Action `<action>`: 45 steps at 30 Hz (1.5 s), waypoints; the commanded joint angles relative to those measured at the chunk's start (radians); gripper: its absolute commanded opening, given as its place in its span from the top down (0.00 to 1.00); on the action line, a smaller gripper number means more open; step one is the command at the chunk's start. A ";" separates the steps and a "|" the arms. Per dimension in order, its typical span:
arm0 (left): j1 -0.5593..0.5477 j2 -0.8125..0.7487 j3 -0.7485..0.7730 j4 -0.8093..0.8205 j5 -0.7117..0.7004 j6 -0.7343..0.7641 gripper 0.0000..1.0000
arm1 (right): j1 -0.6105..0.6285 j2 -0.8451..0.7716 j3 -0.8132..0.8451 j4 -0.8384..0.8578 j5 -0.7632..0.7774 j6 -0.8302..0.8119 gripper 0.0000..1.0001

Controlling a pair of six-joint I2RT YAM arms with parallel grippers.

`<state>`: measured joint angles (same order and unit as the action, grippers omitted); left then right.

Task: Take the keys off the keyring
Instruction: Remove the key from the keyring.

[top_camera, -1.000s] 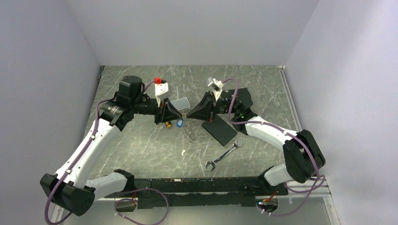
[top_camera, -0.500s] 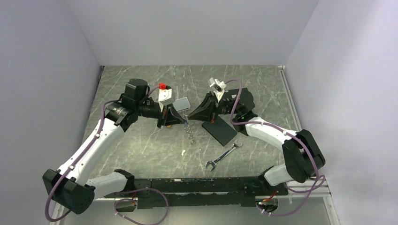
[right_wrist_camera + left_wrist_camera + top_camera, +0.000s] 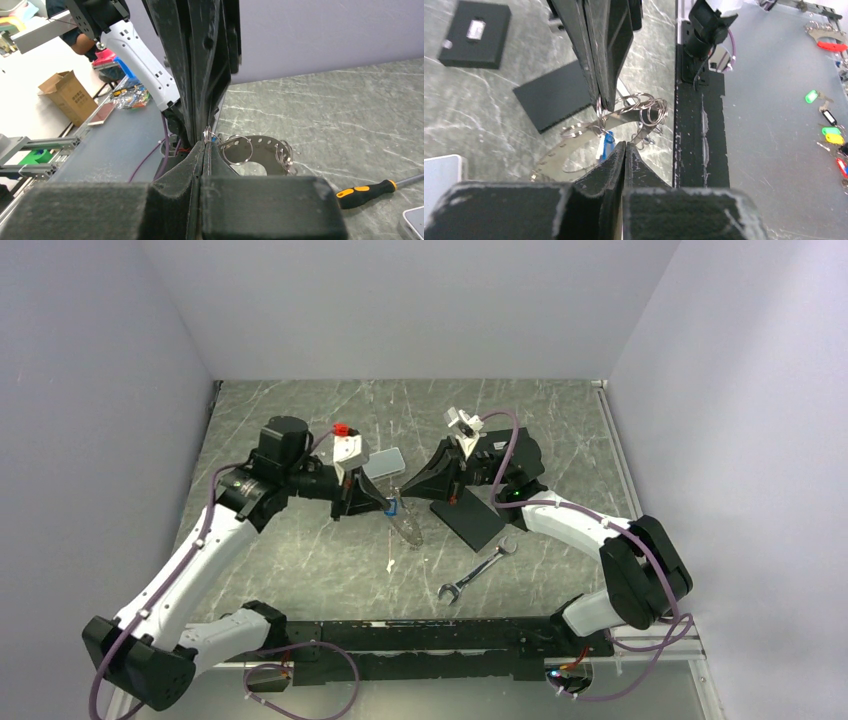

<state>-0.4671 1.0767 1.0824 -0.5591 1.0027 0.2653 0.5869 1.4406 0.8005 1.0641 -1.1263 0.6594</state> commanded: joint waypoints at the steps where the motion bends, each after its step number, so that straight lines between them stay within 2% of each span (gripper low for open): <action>1: 0.031 -0.053 0.085 0.001 0.027 -0.030 0.93 | 0.000 -0.003 0.000 0.083 0.014 0.008 1.00; 4: 0.033 -0.052 0.091 0.043 0.030 -0.039 0.90 | -0.001 -0.002 0.000 0.090 0.009 0.012 1.00; 7: 0.033 -0.026 0.098 0.063 0.050 -0.017 0.81 | 0.002 -0.002 -0.001 0.112 -0.005 0.023 1.00; 10: 0.033 0.006 0.104 0.072 0.076 -0.005 0.80 | 0.001 0.000 -0.001 0.134 -0.008 0.036 1.00; 12: 0.030 0.025 0.097 0.078 0.095 -0.007 0.82 | 0.002 0.003 -0.002 0.148 -0.005 0.047 1.00; 19: 0.000 0.019 0.017 0.136 0.082 -0.042 1.00 | 0.001 0.014 -0.008 0.183 0.011 0.081 1.00; 25: -0.031 0.007 -0.035 0.183 0.043 -0.077 1.00 | 0.001 0.017 -0.016 0.195 0.021 0.087 1.00; 28: -0.031 0.000 -0.027 0.123 0.027 -0.036 1.00 | 0.001 0.016 -0.019 0.201 0.022 0.089 1.00; 36: 0.070 -0.069 0.034 0.046 0.104 -0.092 0.83 | -0.001 0.014 -0.029 0.221 0.021 0.090 1.00; 45: 0.062 -0.052 -0.020 0.287 0.121 -0.302 0.82 | 0.004 0.018 -0.026 0.227 0.019 0.095 1.00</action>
<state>-0.3988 1.0058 1.0668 -0.3965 1.0821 0.0818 0.5861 1.4609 0.7731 1.2068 -1.1267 0.7452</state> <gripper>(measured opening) 0.181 0.010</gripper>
